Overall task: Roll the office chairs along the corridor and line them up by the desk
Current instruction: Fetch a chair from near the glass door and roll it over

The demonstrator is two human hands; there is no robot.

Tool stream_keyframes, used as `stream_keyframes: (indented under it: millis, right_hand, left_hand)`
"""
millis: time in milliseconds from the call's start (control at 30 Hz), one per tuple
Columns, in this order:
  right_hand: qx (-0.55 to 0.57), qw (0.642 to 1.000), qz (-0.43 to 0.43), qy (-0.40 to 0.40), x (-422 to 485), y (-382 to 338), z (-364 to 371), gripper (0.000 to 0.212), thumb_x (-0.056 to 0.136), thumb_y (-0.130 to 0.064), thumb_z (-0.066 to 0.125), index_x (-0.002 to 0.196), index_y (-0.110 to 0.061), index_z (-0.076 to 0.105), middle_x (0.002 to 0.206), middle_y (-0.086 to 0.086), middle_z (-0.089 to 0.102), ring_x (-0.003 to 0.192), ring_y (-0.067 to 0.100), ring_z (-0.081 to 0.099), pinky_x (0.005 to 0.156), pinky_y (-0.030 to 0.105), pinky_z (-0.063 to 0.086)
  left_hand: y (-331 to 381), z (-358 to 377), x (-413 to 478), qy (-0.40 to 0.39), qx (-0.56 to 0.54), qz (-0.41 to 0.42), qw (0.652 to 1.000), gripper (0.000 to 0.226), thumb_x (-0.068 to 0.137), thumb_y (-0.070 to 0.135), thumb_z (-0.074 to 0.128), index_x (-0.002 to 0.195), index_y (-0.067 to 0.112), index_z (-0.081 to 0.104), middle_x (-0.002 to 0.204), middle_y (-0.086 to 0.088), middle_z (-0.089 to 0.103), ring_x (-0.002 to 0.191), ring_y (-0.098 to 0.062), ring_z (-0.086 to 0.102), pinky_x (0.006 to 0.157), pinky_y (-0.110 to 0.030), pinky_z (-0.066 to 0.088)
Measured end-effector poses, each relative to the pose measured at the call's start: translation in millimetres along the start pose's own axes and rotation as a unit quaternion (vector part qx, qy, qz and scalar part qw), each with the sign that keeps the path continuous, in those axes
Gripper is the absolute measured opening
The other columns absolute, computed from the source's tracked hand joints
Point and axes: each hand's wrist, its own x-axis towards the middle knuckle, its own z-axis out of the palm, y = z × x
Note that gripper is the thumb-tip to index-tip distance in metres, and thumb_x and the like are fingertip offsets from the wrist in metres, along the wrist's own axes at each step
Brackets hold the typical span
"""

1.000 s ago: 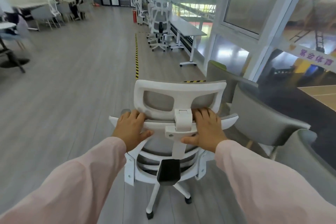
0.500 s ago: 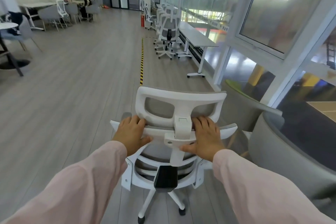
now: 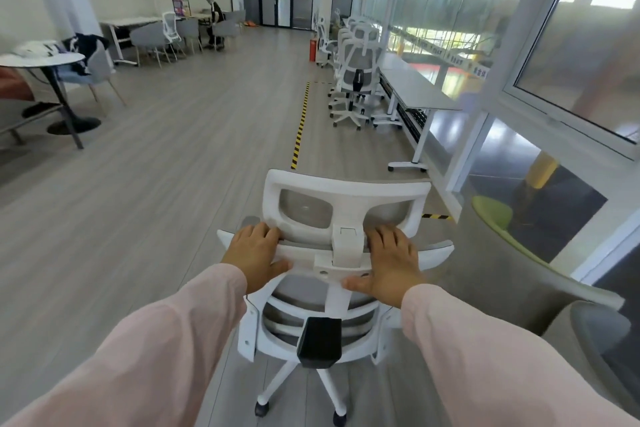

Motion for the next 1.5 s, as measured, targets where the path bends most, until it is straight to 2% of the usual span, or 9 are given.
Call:
stream_keyframes:
  millis: [467, 600, 800, 967, 1500]
  right_hand:
    - [-0.007, 1.0, 0.018, -0.002, 227, 104, 10, 0.099, 0.066, -0.071, 0.063, 0.143, -0.026, 0.02, 0.146, -0.002, 0.022, 0.14, 0.022, 0.01, 0.115, 0.041, 0.011]
    - [-0.015, 0.999, 0.044, -0.013, 301, 126, 7, 0.1, 0.066, -0.068, 0.065, 0.144, -0.027, 0.019, 0.144, -0.003, 0.023, 0.139, 0.022, 0.01, 0.116, 0.039, 0.009]
    - [-0.035, 0.992, 0.105, -0.064, 408, 155, 1, 0.105, 0.069, -0.066, 0.066, 0.148, -0.025, 0.01, 0.151, -0.001, 0.014, 0.143, 0.023, 0.003, 0.116, 0.041, 0.004]
    - [-0.051, 0.989, 0.124, -0.067, 493, 184, 3, 0.108, 0.068, -0.066, 0.066, 0.149, -0.025, 0.008, 0.153, 0.0, 0.013, 0.143, 0.025, 0.004, 0.117, 0.042, 0.007]
    - [-0.061, 0.994, 0.091, -0.023, 820, 318, 27, 0.11, 0.065, -0.068, 0.068, 0.147, -0.025, 0.011, 0.152, 0.002, 0.018, 0.143, 0.026, 0.009, 0.117, 0.043, 0.01]
  left_hand:
    - [2, 34, 259, 0.007, -0.01, 0.027, 1.0, 0.05, 0.083, 0.05, 0.057, 0.121, 0.02, 0.047, 0.124, -0.005, 0.047, 0.111, -0.028, 0.042, 0.101, -0.037, 0.03]
    - [-4, 41, 346, 0.007, -0.021, 0.059, 0.998, 0.047, 0.084, 0.049, 0.056, 0.12, 0.021, 0.047, 0.122, -0.004, 0.048, 0.112, -0.026, 0.042, 0.103, -0.037, 0.029]
    - [-14, 50, 472, -0.003, -0.041, 0.098, 0.994, 0.043, 0.085, 0.048, 0.054, 0.119, 0.024, 0.046, 0.119, 0.0, 0.049, 0.111, -0.022, 0.041, 0.103, -0.035, 0.028]
    - [-19, 59, 568, -0.007, -0.058, 0.117, 0.991, 0.043, 0.085, 0.048, 0.054, 0.121, 0.026, 0.045, 0.119, 0.002, 0.049, 0.112, -0.02, 0.041, 0.106, -0.036, 0.027]
    - [-25, 93, 906, -0.001, -0.048, 0.093, 0.995, 0.041, 0.086, 0.047, 0.053, 0.119, 0.023, 0.046, 0.117, 0.002, 0.049, 0.111, -0.02, 0.041, 0.106, -0.036, 0.027]
